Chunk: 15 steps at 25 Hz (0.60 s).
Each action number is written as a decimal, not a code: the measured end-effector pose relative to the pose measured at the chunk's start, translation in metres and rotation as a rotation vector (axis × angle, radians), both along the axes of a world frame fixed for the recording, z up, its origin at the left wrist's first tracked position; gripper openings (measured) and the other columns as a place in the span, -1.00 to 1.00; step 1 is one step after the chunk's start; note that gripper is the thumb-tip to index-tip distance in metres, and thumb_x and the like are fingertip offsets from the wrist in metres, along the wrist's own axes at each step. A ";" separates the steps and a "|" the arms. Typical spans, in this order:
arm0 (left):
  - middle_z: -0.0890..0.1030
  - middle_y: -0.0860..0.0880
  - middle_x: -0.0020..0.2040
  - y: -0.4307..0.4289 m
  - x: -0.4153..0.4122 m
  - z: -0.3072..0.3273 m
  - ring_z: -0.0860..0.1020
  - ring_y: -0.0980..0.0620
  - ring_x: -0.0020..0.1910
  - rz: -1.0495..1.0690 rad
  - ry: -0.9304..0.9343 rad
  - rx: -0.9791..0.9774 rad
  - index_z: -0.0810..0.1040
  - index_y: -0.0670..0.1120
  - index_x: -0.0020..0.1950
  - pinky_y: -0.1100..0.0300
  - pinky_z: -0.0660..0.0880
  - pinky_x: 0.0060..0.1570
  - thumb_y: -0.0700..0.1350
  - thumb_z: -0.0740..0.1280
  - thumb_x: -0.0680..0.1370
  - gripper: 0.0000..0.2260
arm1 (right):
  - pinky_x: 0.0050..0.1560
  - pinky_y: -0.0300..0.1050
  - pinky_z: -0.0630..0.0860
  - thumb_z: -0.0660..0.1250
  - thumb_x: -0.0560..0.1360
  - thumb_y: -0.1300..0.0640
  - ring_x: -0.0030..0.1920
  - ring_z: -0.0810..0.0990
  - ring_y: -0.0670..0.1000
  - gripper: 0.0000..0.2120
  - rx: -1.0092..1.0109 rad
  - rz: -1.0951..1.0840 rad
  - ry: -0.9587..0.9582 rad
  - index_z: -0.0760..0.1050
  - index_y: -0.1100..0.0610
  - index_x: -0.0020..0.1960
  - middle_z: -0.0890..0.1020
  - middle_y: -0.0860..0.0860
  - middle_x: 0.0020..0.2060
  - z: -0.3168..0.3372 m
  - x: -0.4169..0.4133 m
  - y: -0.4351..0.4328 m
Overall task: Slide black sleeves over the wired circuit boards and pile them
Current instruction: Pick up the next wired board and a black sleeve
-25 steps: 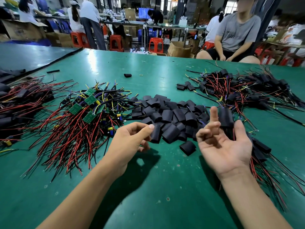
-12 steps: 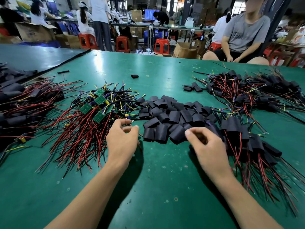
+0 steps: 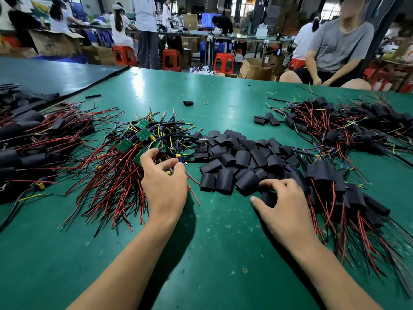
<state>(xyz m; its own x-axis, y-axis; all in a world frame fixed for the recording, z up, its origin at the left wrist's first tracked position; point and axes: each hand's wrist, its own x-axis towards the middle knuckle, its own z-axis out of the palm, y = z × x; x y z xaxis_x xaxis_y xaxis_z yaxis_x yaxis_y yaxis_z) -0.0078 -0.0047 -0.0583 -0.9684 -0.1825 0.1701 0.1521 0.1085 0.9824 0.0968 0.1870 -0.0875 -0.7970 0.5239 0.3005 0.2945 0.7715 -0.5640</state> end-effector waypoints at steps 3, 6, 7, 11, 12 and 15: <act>0.62 0.09 0.09 0.000 0.000 0.003 0.62 -0.06 -0.49 0.011 -0.023 0.073 0.25 0.05 0.45 0.22 0.52 -0.38 -0.20 0.33 0.55 -0.48 | 0.21 -0.05 0.40 0.52 0.40 -0.06 0.18 0.46 0.06 -0.58 0.011 0.028 -0.037 0.56 -0.01 0.21 0.50 -0.02 0.05 0.001 0.001 0.000; 0.64 0.05 0.08 -0.003 -0.006 0.002 0.62 -0.04 -0.50 -0.013 -0.089 0.119 0.23 0.02 0.50 0.15 0.47 -0.37 -0.21 0.32 0.55 -0.45 | 0.21 -0.09 0.40 0.51 0.42 -0.03 0.18 0.48 0.04 -0.59 0.004 0.043 -0.028 0.55 0.01 0.23 0.51 -0.04 0.05 0.001 0.001 0.001; 0.65 0.04 0.05 -0.003 -0.008 0.000 0.61 -0.02 -0.51 -0.025 -0.119 0.116 0.27 -0.01 0.46 0.15 0.45 -0.38 -0.21 0.33 0.55 -0.49 | 0.20 -0.11 0.40 0.51 0.43 -0.01 0.18 0.49 0.03 -0.60 -0.011 0.052 -0.017 0.55 0.01 0.23 0.50 -0.05 0.05 0.001 0.001 0.002; 0.71 -0.04 -0.14 0.001 -0.008 -0.002 0.55 -0.01 -0.57 -0.096 -0.219 0.134 0.44 -0.14 0.24 0.25 0.37 -0.55 -0.23 0.39 0.51 -0.68 | 0.10 -0.31 0.30 0.52 0.43 0.06 0.09 0.48 -0.11 -0.60 -0.046 0.087 0.034 0.56 0.03 0.24 0.49 -0.09 0.04 0.001 0.001 0.002; 0.72 -0.03 -0.19 0.002 -0.008 -0.002 0.53 -0.01 -0.59 -0.116 -0.237 0.140 0.47 -0.17 0.21 0.29 0.35 -0.59 -0.25 0.37 0.52 -0.73 | 0.08 -0.37 0.27 0.52 0.43 0.08 0.06 0.46 -0.14 -0.60 -0.051 0.095 0.046 0.56 0.03 0.24 0.49 -0.10 0.04 0.001 0.001 0.002; 0.71 0.04 -0.28 0.002 -0.008 -0.004 0.47 0.02 -0.63 -0.146 -0.294 0.141 0.51 -0.21 0.16 0.32 0.28 -0.64 -0.24 0.32 0.57 -0.82 | 0.04 -0.46 0.22 0.52 0.43 0.10 0.04 0.43 -0.19 -0.60 -0.056 0.114 0.065 0.56 0.03 0.24 0.50 -0.10 0.05 0.001 0.002 0.002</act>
<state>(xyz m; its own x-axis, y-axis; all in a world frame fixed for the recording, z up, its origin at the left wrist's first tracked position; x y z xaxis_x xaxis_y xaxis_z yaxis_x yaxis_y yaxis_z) -0.0162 -0.0025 -0.0618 -0.9897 -0.0401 -0.1371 -0.1358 -0.0334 0.9902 0.0990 0.1887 -0.0868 -0.8324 0.4481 0.3261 0.1681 0.7648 -0.6220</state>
